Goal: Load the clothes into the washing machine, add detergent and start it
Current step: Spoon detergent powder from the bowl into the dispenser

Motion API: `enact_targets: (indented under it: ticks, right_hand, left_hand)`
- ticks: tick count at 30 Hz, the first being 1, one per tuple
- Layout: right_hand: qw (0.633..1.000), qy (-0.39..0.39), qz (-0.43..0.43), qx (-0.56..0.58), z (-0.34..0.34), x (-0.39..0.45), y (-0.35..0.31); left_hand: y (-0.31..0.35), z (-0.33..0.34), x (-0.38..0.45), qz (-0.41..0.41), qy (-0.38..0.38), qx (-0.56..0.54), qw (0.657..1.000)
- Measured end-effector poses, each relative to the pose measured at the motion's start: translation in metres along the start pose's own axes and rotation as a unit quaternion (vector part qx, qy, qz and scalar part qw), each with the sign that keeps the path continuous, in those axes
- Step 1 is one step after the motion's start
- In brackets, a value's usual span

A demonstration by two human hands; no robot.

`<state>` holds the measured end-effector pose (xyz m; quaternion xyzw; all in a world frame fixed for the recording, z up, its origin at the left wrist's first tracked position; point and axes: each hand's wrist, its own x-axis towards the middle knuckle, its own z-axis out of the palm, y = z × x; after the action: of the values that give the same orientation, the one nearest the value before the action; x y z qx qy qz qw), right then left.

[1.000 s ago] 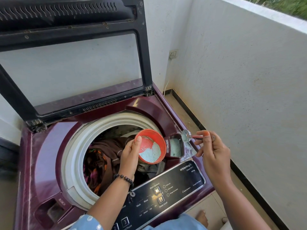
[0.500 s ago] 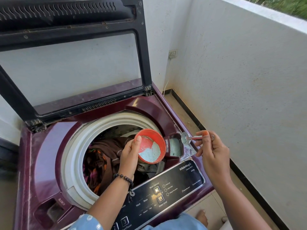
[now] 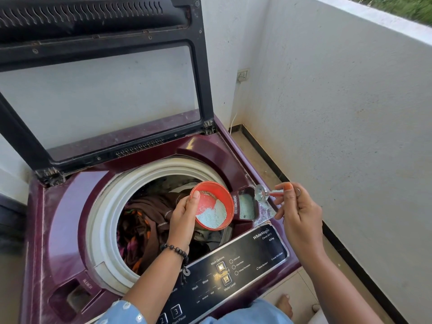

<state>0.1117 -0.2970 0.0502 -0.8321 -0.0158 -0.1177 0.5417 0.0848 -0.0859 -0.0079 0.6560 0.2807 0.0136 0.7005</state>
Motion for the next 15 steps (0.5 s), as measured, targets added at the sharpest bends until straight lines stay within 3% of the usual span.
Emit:
enact_targets:
  ticks: [15]
  right_hand:
    - [0.999, -0.016, 0.030, 0.015, 0.0019, -0.0027, -0.0001]
  left_hand:
    - [0.0015, 0.0000, -0.0015, -0.008, -0.005, 0.005, 1.000]
